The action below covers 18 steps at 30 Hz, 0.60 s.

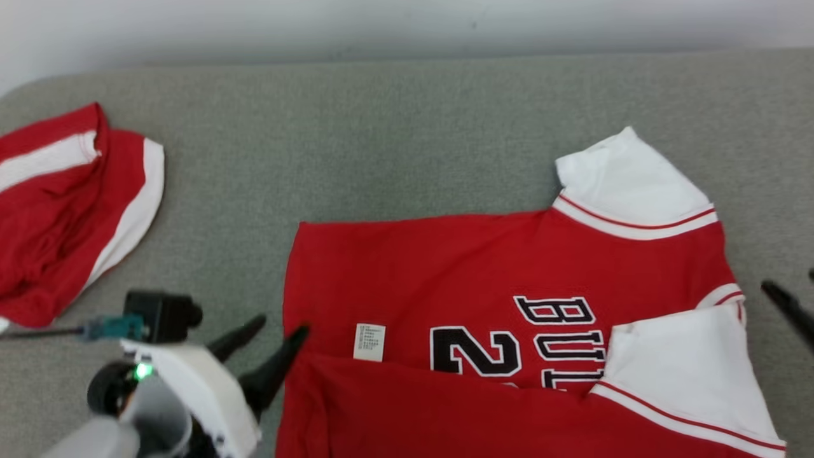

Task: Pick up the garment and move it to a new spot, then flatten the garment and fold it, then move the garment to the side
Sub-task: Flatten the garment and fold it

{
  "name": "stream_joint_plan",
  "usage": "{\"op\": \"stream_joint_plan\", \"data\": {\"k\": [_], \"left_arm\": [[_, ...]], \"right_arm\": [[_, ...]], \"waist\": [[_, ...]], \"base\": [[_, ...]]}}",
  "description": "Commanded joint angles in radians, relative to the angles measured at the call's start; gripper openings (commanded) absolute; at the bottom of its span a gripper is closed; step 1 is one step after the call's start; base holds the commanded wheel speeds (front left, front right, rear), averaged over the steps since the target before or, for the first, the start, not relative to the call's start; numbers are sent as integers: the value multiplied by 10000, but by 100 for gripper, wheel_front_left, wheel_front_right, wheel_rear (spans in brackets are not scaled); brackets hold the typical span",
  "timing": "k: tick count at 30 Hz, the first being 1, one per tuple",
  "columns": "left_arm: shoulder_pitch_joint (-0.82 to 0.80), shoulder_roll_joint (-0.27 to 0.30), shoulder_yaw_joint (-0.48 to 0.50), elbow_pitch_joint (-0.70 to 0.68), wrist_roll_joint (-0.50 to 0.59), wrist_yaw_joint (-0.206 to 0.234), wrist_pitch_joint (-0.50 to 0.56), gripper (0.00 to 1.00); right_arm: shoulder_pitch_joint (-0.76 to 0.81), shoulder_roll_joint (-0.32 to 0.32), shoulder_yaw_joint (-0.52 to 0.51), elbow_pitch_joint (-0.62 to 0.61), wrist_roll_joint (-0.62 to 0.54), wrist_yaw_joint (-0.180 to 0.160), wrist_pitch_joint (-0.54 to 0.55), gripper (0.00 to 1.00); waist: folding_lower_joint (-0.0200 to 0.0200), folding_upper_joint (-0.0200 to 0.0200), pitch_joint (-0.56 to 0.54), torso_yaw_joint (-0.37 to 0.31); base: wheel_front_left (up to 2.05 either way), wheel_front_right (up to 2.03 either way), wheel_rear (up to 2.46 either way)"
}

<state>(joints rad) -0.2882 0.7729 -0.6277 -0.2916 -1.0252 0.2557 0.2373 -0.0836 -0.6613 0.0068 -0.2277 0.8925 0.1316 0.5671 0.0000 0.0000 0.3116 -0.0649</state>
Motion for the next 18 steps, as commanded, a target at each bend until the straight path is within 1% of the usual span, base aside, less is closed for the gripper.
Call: {"op": "stream_joint_plan", "data": {"k": [1,2,3,4,5,6,8,11,13,15,18], "left_arm": [[-609,-271,18,234,154,-34,80,100],[-1081,-473,48,446,283,-52,93,100],[-1081,-473,48,446,283,-52,93,100],[-2095,-840,-69,957,639,-169,243,100],[-2577,-1042,-201,1227,782,-281,353,100],[-2577,-1042,-201,1227,782,-281,353,100],[-3438,-1480,-416,1872,1053,-495,535,100],[-4394,-1985,-736,2817,1298,-805,772,100],[-4747,-2214,-924,3340,1425,-969,894,100],[-4927,-2389,-1100,3772,1517,-1115,959,100],[-5060,-2426,-1240,4147,1524,-1317,1064,100]], "right_arm": [[-714,21,51,129,-272,-19,197,100],[-1232,91,128,268,-447,-19,385,100],[-1232,91,128,268,-447,-19,385,100],[-2463,151,265,687,-889,-19,748,100],[-3043,193,410,915,-1128,-19,957,100],[-3043,193,410,915,-1128,-19,957,100],[-4151,302,716,1468,-1680,-19,1272,100],[-5497,580,1123,2432,-2341,-19,1472,100],[-6052,820,1402,3093,-2625,-19,1514,100],[-6423,899,1657,3637,-2746,-19,1511,100],[-6637,968,2011,4260,-2774,-19,1452,100]], "waist": [[0,0,751,391],[0,0,1019,499],[0,0,1019,499],[0,0,1645,729],[0,0,1935,840],[0,0,1935,840],[0,0,2365,1034],[0,0,2706,1245],[0,0,2782,1324],[0,0,2808,1382],[0,0,2783,1446]], "base": [[0,0,0],[0,0,0],[0,0,0],[0,0,0],[0,0,0],[0,0,0],[0,0,0],[0,0,0],[0,0,0],[0,0,0],[0,0,0]]}}
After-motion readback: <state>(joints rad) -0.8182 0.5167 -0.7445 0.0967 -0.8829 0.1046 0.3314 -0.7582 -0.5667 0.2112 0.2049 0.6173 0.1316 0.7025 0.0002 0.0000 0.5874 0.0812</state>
